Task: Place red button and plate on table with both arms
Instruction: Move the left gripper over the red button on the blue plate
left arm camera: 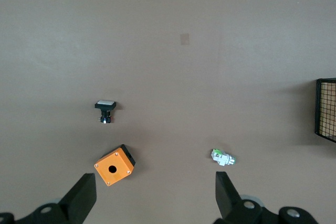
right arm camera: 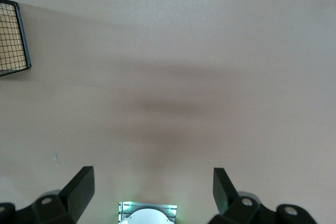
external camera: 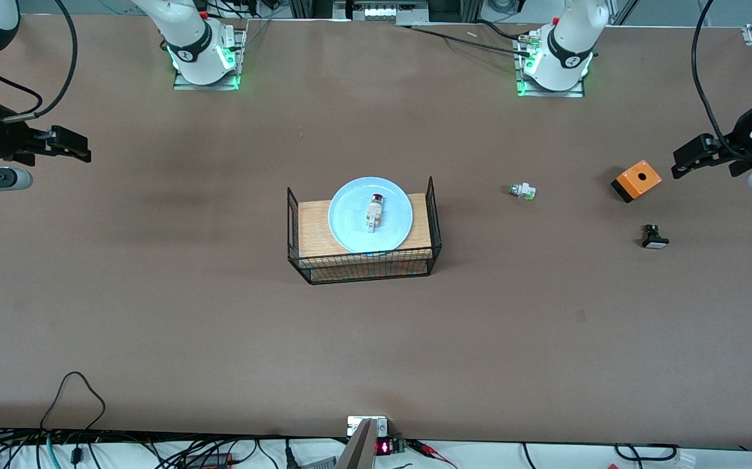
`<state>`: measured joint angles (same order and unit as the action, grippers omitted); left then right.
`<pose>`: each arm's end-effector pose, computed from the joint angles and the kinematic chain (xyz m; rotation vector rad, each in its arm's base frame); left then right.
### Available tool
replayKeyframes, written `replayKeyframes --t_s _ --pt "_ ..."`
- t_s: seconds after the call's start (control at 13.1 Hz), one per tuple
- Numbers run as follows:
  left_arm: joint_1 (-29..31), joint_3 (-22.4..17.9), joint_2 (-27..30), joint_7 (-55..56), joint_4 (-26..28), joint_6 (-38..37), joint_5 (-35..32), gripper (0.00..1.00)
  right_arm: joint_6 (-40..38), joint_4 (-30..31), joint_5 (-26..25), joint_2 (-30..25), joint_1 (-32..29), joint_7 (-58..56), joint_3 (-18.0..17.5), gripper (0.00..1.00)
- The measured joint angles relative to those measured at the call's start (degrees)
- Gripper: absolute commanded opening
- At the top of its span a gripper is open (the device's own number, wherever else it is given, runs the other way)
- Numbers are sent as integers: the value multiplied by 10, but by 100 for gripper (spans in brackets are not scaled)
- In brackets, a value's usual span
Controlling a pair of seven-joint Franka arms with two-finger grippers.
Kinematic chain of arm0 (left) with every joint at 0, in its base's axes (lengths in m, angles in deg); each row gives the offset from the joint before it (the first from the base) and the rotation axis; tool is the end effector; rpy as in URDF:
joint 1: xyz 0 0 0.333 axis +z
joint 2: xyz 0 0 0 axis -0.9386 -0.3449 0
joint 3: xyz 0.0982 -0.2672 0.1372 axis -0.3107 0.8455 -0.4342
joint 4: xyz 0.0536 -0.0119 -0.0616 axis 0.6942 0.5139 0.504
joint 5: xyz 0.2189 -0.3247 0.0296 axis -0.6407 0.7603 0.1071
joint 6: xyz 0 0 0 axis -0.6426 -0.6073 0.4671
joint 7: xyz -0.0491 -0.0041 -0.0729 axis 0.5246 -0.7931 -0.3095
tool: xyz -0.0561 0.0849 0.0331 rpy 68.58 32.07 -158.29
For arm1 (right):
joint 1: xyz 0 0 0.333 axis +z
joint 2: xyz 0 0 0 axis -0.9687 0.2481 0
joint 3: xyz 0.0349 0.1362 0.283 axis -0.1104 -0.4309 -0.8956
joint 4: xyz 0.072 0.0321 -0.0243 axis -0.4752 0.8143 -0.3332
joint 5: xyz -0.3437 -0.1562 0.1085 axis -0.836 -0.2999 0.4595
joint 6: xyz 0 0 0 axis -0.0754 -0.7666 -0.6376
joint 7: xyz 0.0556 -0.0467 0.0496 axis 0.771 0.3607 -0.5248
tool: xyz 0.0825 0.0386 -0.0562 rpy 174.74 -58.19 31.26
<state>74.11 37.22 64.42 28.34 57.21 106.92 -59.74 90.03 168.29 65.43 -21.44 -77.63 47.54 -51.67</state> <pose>0.5568 0.0129 0.5939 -3.1184 -0.0738 0.0264 0.5656 0.0051 0.5737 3.0915 0.1444 -0.2862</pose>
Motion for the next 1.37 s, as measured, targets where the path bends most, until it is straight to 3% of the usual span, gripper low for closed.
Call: replayKeyframes --t_s 0.46,0.61,1.07,1.37 --pt "-2 2 0 -8 0 -4 0 100 0 0 0 0 0 0 0 100" --pt "-4 19 1 -10 0 -11 2 100 0 0 0 0 0 0 0 100" --pt "-9 170 -8 20 1 -21 65 100 0 0 0 0 1 0 0 100" --pt "-20 295 -79 149 -37 -11 65 100 0 -1 0 0 1 0 0 100"
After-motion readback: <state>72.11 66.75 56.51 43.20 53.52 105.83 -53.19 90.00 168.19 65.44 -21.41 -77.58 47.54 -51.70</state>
